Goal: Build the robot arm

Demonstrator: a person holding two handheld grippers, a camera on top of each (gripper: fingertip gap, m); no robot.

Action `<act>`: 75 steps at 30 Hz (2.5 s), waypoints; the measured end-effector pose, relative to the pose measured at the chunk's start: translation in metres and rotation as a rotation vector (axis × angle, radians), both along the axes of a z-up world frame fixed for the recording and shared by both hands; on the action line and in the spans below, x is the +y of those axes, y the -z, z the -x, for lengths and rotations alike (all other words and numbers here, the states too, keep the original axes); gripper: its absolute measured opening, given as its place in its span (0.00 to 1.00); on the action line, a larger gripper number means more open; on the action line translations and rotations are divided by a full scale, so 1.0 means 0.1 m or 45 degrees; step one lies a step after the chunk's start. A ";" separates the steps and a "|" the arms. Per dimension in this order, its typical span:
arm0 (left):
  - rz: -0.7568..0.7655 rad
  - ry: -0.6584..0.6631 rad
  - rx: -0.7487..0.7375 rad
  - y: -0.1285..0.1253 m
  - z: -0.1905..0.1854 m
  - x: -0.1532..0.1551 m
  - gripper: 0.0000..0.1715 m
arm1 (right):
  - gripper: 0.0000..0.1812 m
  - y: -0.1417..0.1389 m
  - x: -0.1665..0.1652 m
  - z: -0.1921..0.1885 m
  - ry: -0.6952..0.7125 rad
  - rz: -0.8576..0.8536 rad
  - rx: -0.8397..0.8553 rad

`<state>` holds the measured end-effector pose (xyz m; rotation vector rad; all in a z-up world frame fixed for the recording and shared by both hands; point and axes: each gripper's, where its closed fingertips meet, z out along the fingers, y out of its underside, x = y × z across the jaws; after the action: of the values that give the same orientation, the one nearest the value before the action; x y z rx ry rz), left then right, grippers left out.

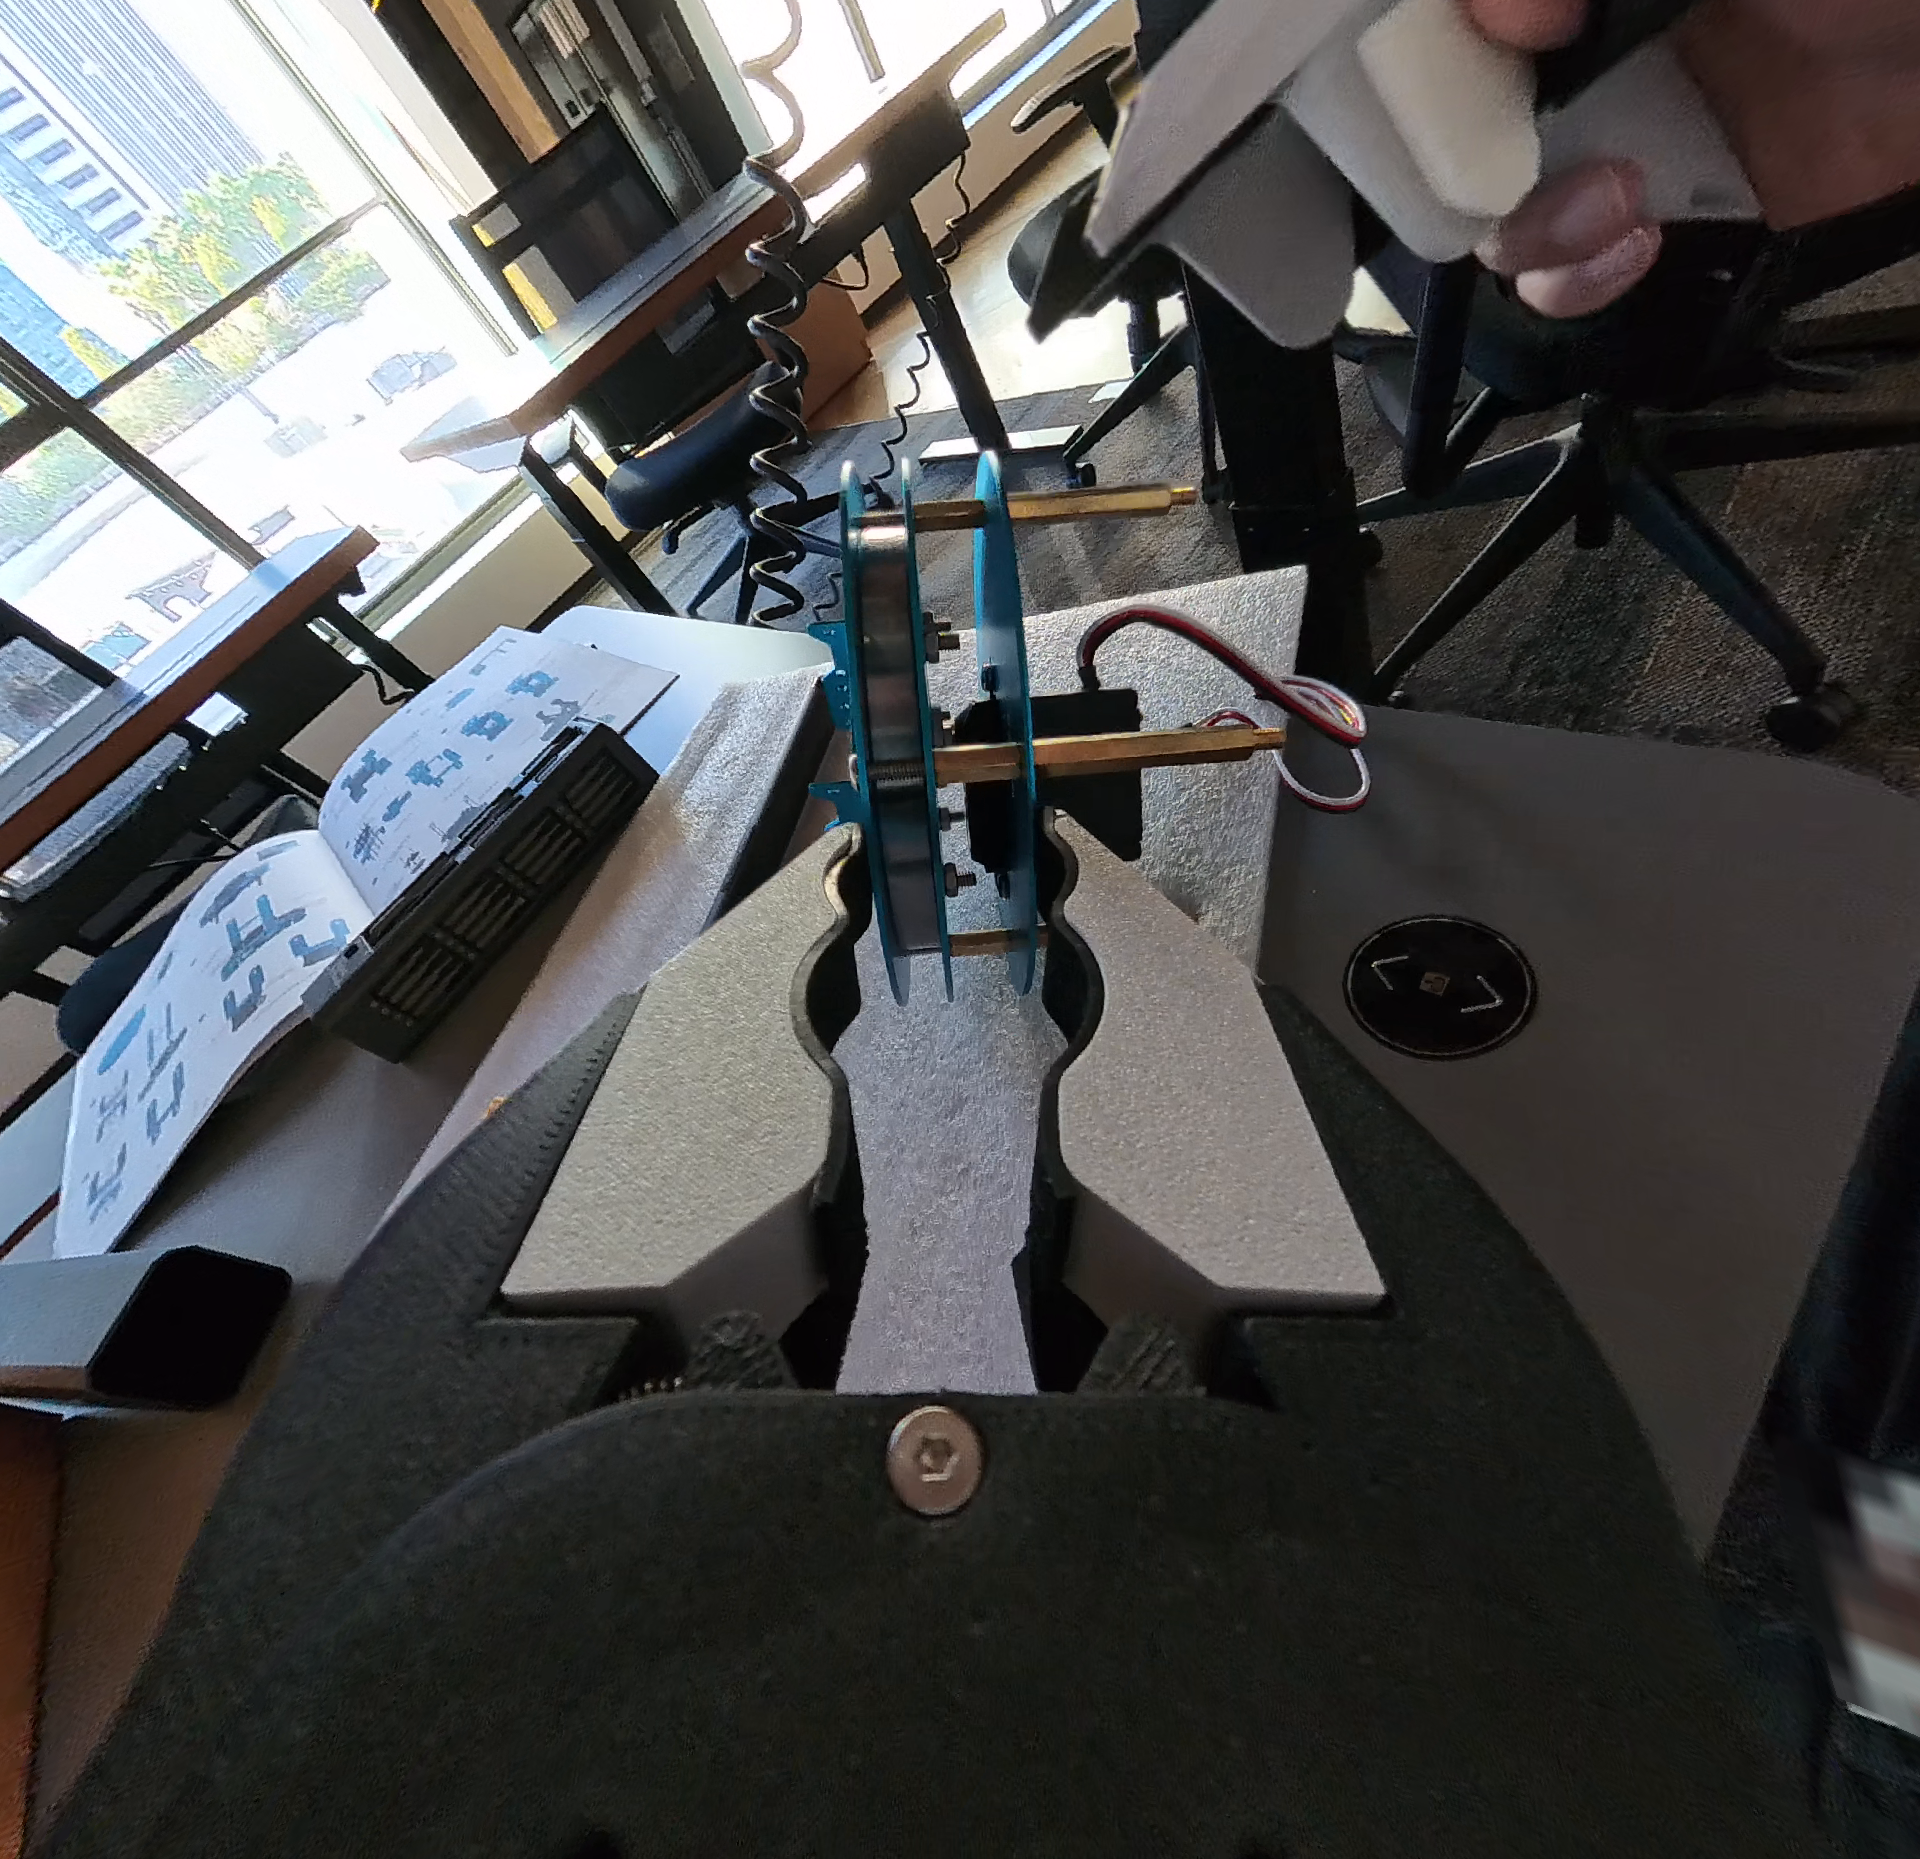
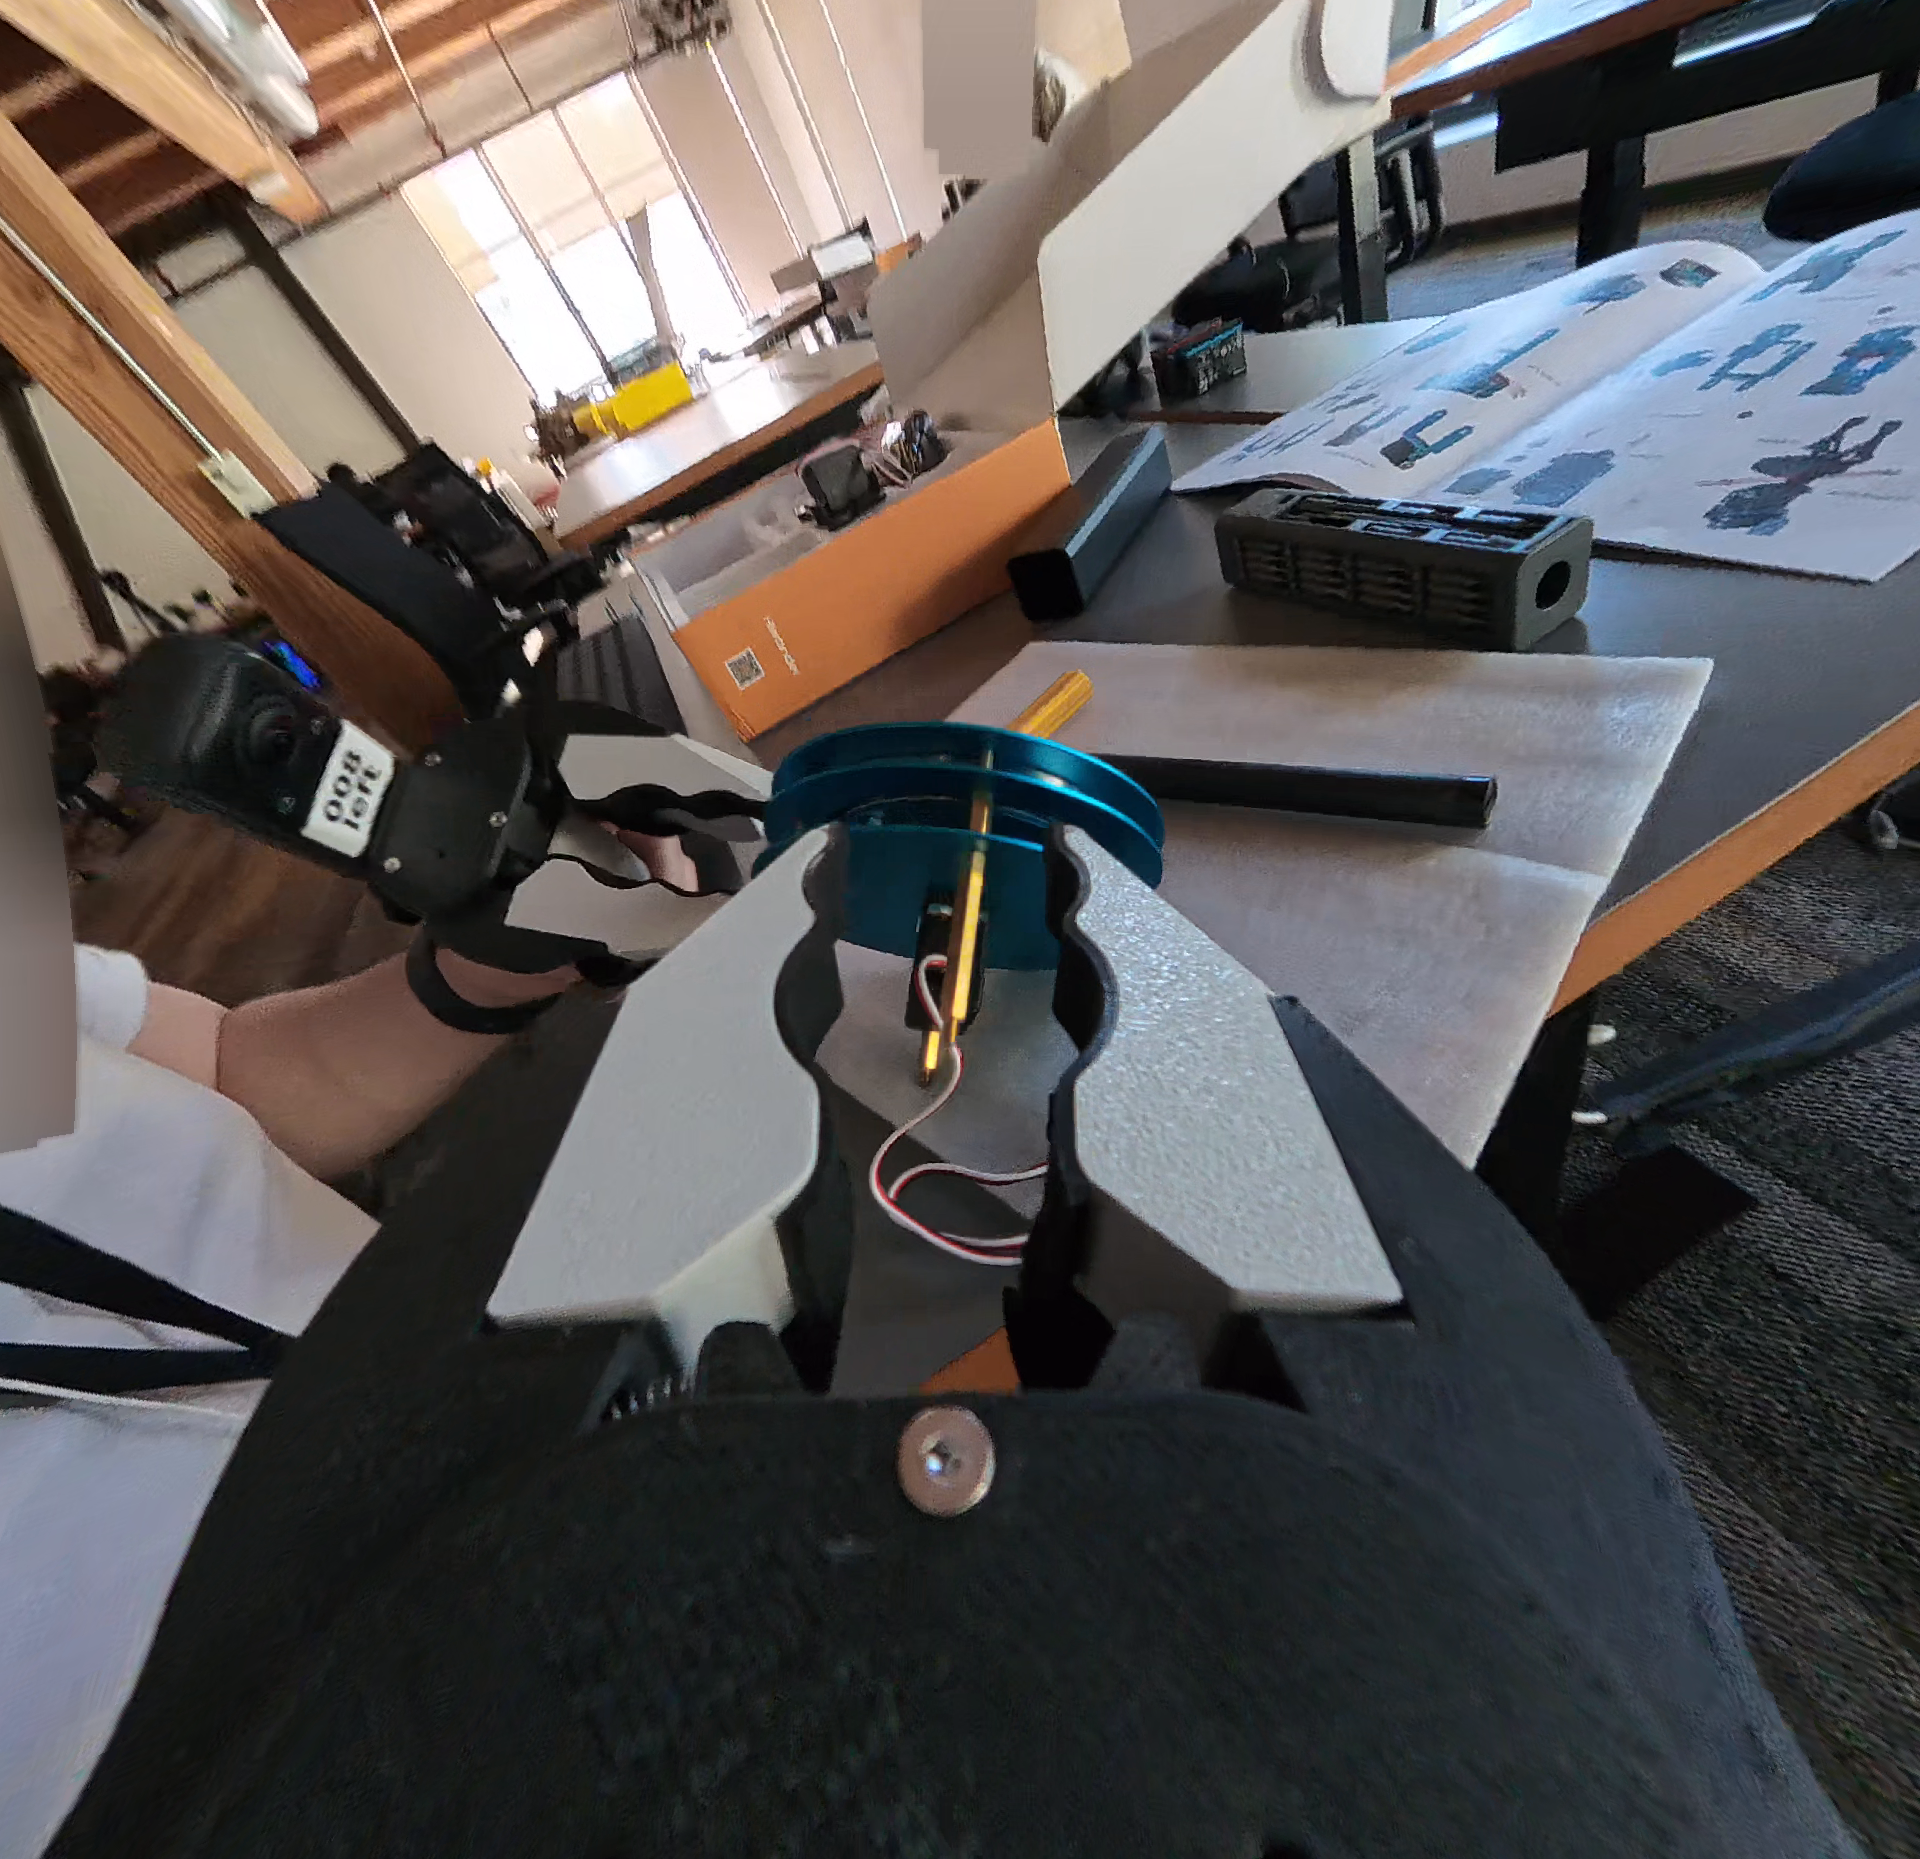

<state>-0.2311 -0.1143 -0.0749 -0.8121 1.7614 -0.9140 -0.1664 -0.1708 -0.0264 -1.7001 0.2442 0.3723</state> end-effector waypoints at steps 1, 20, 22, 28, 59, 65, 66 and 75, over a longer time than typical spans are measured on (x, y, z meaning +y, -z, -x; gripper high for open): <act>-0.014 -0.002 -0.005 0.00 0.00 -0.01 0.17 | 0.19 0.00 0.04 -0.01 -0.003 0.033 -0.028; -0.347 -0.019 -0.155 -0.07 0.00 -0.28 0.17 | 0.26 0.25 0.09 -0.29 -0.200 0.263 0.867; -0.393 -0.006 -0.173 -0.07 0.00 -0.33 0.17 | 0.26 0.31 0.08 -0.21 -0.339 0.357 1.058; -0.471 -0.003 -0.210 -0.06 0.02 -0.39 0.17 | 0.25 0.38 0.06 -0.06 -0.501 0.522 1.301; -1.227 -0.021 -0.167 0.09 -0.01 0.47 0.17 | 0.21 0.55 0.64 0.12 -0.610 0.389 1.125; -1.182 -0.017 -0.123 0.18 0.04 0.43 0.19 | 0.21 0.61 0.59 0.17 -0.639 0.390 1.003; -1.164 -0.021 -0.112 0.20 0.04 0.43 0.20 | 0.21 0.63 0.57 0.18 -0.643 0.393 0.978; -0.909 -0.187 -0.055 0.05 0.22 0.56 0.24 | 0.20 0.56 0.45 0.02 -0.526 0.294 0.736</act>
<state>-0.2535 -0.0578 -0.0796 -0.4342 1.7825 -0.1633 -0.1683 -0.1262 -0.0828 -1.8343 0.3667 1.1856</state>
